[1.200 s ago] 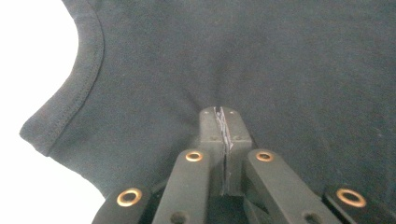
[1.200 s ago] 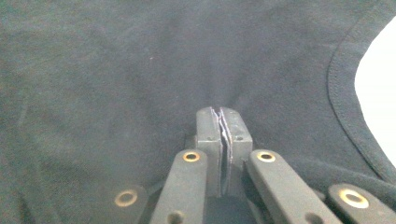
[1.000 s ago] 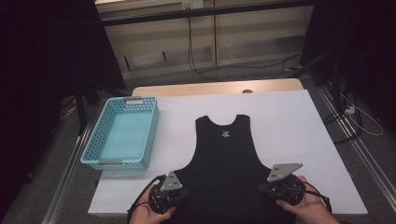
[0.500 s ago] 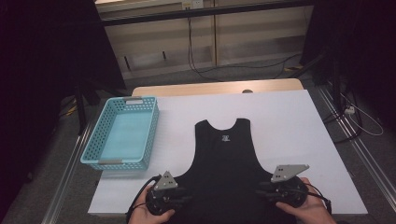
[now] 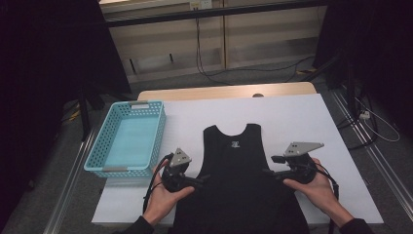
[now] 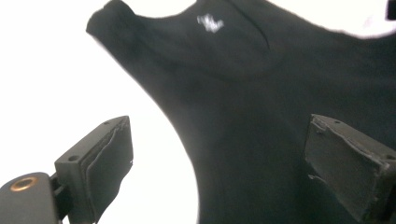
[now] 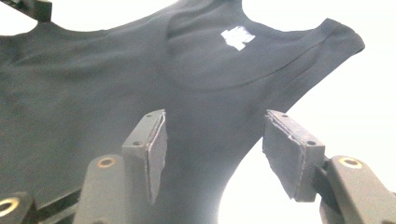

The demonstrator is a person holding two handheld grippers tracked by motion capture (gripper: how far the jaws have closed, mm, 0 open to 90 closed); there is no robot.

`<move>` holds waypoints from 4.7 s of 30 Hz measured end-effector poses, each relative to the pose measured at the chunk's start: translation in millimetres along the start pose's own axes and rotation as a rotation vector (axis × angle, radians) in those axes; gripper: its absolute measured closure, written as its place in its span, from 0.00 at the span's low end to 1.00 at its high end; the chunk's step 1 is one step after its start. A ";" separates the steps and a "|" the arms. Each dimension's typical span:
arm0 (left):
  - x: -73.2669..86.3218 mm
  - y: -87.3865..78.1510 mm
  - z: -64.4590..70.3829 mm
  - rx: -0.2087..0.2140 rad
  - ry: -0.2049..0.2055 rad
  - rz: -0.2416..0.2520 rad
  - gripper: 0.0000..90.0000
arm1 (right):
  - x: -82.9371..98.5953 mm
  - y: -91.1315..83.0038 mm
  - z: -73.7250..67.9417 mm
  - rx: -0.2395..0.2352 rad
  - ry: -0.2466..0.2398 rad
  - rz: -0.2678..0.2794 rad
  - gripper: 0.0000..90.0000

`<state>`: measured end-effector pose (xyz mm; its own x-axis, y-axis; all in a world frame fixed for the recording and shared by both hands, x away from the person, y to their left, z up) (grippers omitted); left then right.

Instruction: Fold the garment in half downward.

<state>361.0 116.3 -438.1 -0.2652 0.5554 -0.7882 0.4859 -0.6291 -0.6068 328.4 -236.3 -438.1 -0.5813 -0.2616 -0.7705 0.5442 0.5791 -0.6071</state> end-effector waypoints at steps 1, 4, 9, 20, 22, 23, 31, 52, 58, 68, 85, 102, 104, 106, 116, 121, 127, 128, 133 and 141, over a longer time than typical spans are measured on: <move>-2.4 3.9 -3.1 -0.003 -0.009 0.001 0.09 | -2.7 1.6 2.7 0.006 0.002 0.001 0.43; -7.6 15.0 -11.1 -0.030 -0.012 -0.021 0.09 | -11.9 7.6 14.1 0.033 0.013 0.004 0.42; -15.4 30.6 -27.2 -0.029 -0.059 -0.022 0.10 | -27.9 15.8 28.6 0.054 0.039 0.013 0.40; -39.0 59.7 -66.8 -0.054 -0.120 -0.011 0.12 | -66.0 43.8 59.9 0.103 0.063 0.034 0.42; -39.8 66.1 -74.6 -0.066 -0.143 -0.013 0.11 | -70.6 51.8 66.5 0.113 0.075 0.032 0.44; -39.9 69.4 -78.0 -0.065 -0.159 -0.022 0.12 | -72.8 55.6 69.4 0.118 0.073 0.025 0.46; -41.8 92.1 -105.1 -0.068 -0.183 -0.038 0.21 | -88.5 83.0 86.0 0.156 0.041 -0.020 0.60; -41.5 129.0 -119.7 -0.036 -0.189 -0.055 0.63 | -88.2 128.2 104.4 0.162 0.060 -0.094 0.68; -44.0 131.9 -112.2 -0.008 -0.145 -0.055 0.62 | -86.2 128.4 107.3 0.133 0.085 -0.079 0.69; -44.7 131.0 -107.7 0.078 -0.167 -0.061 0.84 | -86.2 127.3 104.4 0.078 0.104 -0.104 0.88; -58.6 106.0 -116.9 0.020 -0.226 0.081 0.94 | -102.2 102.8 100.2 0.114 0.113 0.014 0.98; -103.5 72.7 -127.2 -0.025 -0.172 0.188 0.94 | -143.3 69.4 95.6 0.134 0.085 0.146 0.98; -106.8 70.7 -128.1 -0.030 -0.174 0.194 0.94 | -147.5 66.6 94.5 0.136 0.083 0.158 0.98; -109.3 68.9 -128.8 -0.031 -0.166 0.197 0.94 | -152.3 63.4 92.9 0.138 0.079 0.171 0.98; -125.0 55.0 -129.5 -0.039 -0.139 0.246 0.94 | -171.7 50.0 85.5 0.161 0.058 0.226 0.98; -131.8 49.1 -135.1 -0.059 -0.143 0.257 0.94 | -179.7 44.3 83.3 0.172 0.056 0.248 0.98; -136.6 44.4 -136.1 -0.067 -0.141 0.272 0.94 | -186.2 39.6 80.8 0.172 0.049 0.267 0.98; -138.1 43.4 -136.5 -0.068 -0.140 0.274 0.94 | -187.6 38.5 80.3 0.172 0.049 0.269 0.98; -147.5 36.0 -139.3 -0.084 -0.132 0.290 0.94 | -196.9 31.4 77.6 0.178 0.035 0.291 0.98; -158.5 30.2 -144.0 -0.088 -0.113 0.302 0.95 | -209.4 23.0 75.1 0.181 0.026 0.312 0.98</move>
<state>537.6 87.6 -316.7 -0.1864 0.2836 -0.9406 0.6256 -0.7039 -0.3363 508.0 -226.2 -305.3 -0.3843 -0.0730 -0.9203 0.7949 0.4809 -0.3701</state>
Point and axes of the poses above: each handheld gripper's, and its own axes: y roughly forward along the jaws, x roughly out of its underside, z roughly to its right, the point moved 1 cm from there along y, roughly forward along the jaws, and after that the axes turned 10 degrees about y, right-handed, at the moved point
